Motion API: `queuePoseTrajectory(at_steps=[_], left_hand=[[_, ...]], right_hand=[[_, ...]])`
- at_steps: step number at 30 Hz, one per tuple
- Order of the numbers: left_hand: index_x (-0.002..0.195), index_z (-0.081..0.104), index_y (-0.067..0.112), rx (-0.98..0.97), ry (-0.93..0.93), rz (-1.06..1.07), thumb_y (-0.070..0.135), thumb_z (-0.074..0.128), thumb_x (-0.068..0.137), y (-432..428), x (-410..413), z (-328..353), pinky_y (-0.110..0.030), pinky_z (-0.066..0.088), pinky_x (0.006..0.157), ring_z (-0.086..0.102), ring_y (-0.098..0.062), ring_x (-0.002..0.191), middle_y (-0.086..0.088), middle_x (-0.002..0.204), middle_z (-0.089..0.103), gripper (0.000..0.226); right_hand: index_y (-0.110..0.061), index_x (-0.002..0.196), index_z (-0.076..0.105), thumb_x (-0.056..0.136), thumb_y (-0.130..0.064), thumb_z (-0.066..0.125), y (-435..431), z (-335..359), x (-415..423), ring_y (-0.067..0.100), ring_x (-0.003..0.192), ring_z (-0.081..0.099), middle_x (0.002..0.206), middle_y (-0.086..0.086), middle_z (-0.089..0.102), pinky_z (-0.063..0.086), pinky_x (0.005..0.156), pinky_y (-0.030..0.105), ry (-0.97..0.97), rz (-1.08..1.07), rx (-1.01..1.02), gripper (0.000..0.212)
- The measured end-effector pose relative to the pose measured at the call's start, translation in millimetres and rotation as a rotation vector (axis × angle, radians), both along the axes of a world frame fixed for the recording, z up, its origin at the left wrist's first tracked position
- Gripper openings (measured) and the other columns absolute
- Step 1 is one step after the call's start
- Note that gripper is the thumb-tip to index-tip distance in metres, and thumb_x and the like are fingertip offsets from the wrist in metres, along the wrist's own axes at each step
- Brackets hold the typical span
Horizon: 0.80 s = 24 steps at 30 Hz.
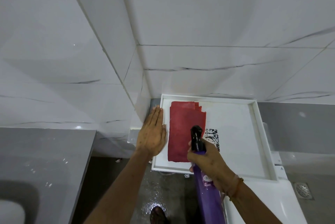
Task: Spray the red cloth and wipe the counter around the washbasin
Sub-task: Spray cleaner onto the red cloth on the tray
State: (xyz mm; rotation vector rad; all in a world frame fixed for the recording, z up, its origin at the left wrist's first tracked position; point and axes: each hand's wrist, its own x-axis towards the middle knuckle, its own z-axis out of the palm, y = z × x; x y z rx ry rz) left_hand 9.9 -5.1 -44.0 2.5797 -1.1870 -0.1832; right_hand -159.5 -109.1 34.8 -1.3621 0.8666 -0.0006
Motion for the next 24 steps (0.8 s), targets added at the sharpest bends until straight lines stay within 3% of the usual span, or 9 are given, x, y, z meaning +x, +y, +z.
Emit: queuePoseTrajectory(at_steps=[2,7,10,12,16,21,24], left_hand=[[0.15,-0.002,0.011,0.005,0.006,0.006,0.04,0.011,0.095,-0.2,0.2,-0.3,-0.023,-0.011,0.115,-0.013,-0.009,0.143,-0.004,0.161,-0.003,0.063],[0.15,0.001,0.01,-0.005,-0.008,-0.003,0.035,0.02,0.099,0.6,0.6,-0.4,-0.023,-0.009,0.115,-0.011,-0.01,0.144,-0.006,0.161,0.0,0.059],[0.15,0.003,0.009,-0.011,-0.005,-0.002,0.036,0.018,0.097,0.5,0.3,0.6,-0.024,-0.008,0.116,-0.009,-0.011,0.144,-0.007,0.161,0.002,0.061],[0.15,0.003,0.01,-0.009,0.005,0.0,0.037,0.016,0.096,0.4,0.2,1.0,-0.025,-0.006,0.117,-0.009,-0.011,0.144,-0.006,0.161,0.002,0.061],[0.15,0.002,0.01,-0.006,0.019,0.004,0.038,0.013,0.095,0.2,-0.3,2.6,-0.025,-0.004,0.118,-0.006,-0.013,0.146,-0.006,0.161,0.001,0.063],[0.15,0.003,0.009,0.0,0.02,0.0,0.038,0.012,0.094,0.2,-1.1,5.2,-0.027,-0.001,0.121,-0.002,-0.017,0.149,-0.007,0.161,0.003,0.064],[0.15,0.002,0.009,0.01,0.027,0.003,0.038,0.011,0.093,0.1,-1.5,5.8,-0.03,0.001,0.122,-0.003,-0.017,0.149,-0.007,0.161,0.002,0.064]], right_hand=[[-0.006,0.096,0.061,0.075,0.005,0.062,1.0,0.5,0.7,0.015,0.048,0.057,0.066,0.003,0.061,0.06,0.064,0.044,0.009,-0.006,-0.012,0.023],[-0.015,0.105,0.061,0.076,0.005,0.063,-1.1,4.4,4.2,0.013,0.047,0.058,0.098,0.001,0.069,0.059,0.058,0.035,-0.001,-0.026,0.017,0.035],[-0.013,0.089,0.061,0.075,0.0,0.065,-4.2,3.8,3.6,0.015,0.044,0.059,0.068,0.004,0.065,0.057,0.051,0.03,0.041,-0.041,-0.022,0.019],[-0.012,0.085,0.06,0.075,-0.003,0.066,-5.3,3.4,2.9,0.018,0.044,0.06,0.059,0.003,0.061,0.055,0.05,0.029,0.08,-0.073,-0.039,0.015],[-0.017,0.093,0.063,0.076,0.002,0.065,-2.9,6.6,3.0,0.016,0.052,0.06,0.089,0.004,0.069,0.059,0.054,0.034,0.051,-0.052,0.022,0.025],[-0.012,0.079,0.059,0.074,-0.003,0.065,-2.8,6.7,1.9,0.019,0.045,0.059,0.06,0.007,0.06,0.055,0.052,0.03,0.132,-0.05,-0.05,0.011],[-0.012,0.088,0.063,0.075,-0.001,0.064,-2.7,7.8,2.5,0.016,0.05,0.059,0.077,0.007,0.067,0.057,0.053,0.031,0.109,-0.05,0.005,0.017]])
